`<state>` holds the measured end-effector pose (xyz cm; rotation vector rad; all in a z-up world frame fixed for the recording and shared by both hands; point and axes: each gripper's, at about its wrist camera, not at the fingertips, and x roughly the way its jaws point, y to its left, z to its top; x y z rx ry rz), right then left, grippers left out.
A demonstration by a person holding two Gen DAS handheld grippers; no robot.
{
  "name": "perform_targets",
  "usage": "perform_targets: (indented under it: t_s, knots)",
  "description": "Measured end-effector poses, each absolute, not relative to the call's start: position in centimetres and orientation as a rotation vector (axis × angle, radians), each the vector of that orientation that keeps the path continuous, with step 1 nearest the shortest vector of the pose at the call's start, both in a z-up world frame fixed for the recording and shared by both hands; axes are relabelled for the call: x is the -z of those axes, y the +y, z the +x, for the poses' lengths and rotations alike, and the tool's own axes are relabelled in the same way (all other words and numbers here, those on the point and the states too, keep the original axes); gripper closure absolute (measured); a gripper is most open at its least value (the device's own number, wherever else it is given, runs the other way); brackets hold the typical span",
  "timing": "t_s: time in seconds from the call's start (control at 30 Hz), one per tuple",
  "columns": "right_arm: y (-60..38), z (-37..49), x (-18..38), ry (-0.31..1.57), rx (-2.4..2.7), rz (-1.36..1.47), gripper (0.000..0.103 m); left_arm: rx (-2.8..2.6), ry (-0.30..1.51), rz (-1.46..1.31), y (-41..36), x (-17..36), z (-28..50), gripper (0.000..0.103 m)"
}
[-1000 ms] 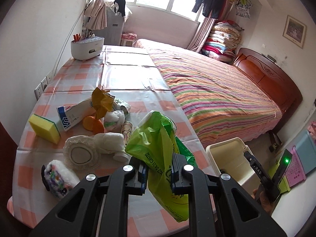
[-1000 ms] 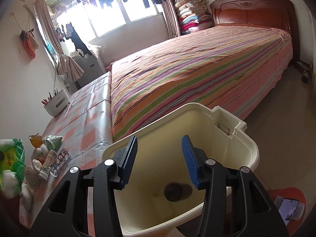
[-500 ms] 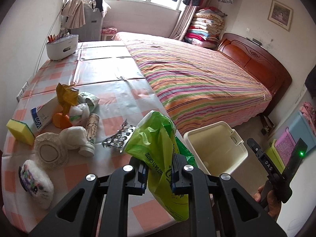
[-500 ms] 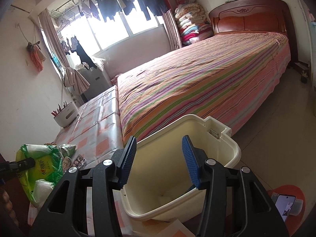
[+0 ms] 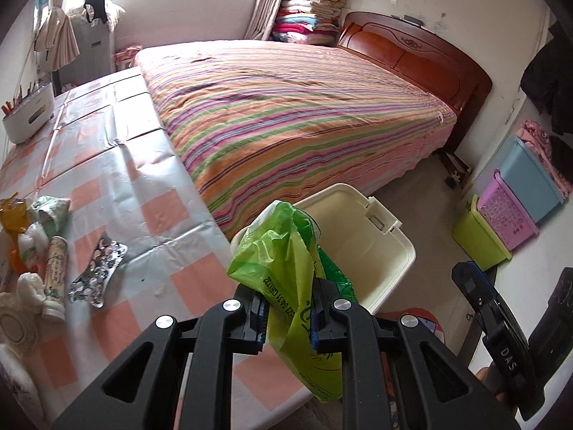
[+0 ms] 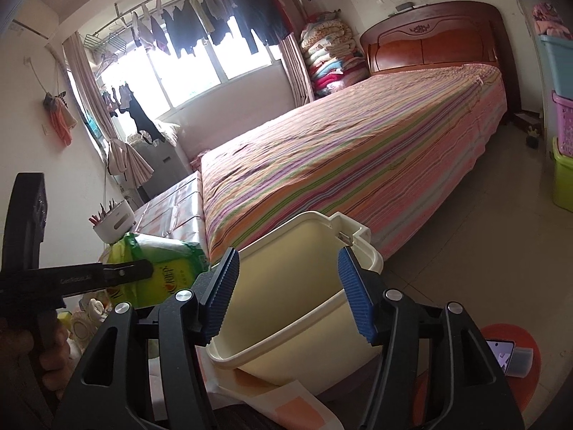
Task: Collect trash
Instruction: 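Carry the green plastic bag over the cream bin and open the left gripper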
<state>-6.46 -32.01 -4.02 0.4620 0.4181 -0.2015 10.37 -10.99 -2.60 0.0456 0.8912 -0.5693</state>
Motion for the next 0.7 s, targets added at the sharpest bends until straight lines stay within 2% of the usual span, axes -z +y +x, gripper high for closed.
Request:
perform_targets:
  t_s: [0.3,0.33,0.4,0.43,0.47,0.7]
  knots:
    - [-32.8,-8.0,4.2,0.405,0.230,0.477,0.045,0.612,0.932,0.171,-16.0,3.9,12.0,0.083]
    - [-32.9,-8.1,4.2,0.404,0.231,0.477,0.044,0.610,0.937,0.180,-16.3,3.9,12.2,0.078]
    - [-32.8,-8.1,4.1,0.405,0.230,0.472,0.044,0.603,0.940,0.184,-16.6,4.0,12.5,0.056]
    - [-32.7,-8.2,4.1,0.403,0.230,0.470,0.044,0.593,0.936,0.181,-16.6,4.0,12.6,0.036]
    - [-32.5,-8.2,4.0,0.402,0.232,0.466,0.043,0.583,0.923,0.177,-16.5,3.9,12.5,0.028]
    - [-31.4,-8.0,3.4,0.396,0.202,0.453,0.036,0.553,0.859,0.151,-13.7,2.5,11.0,0.027]
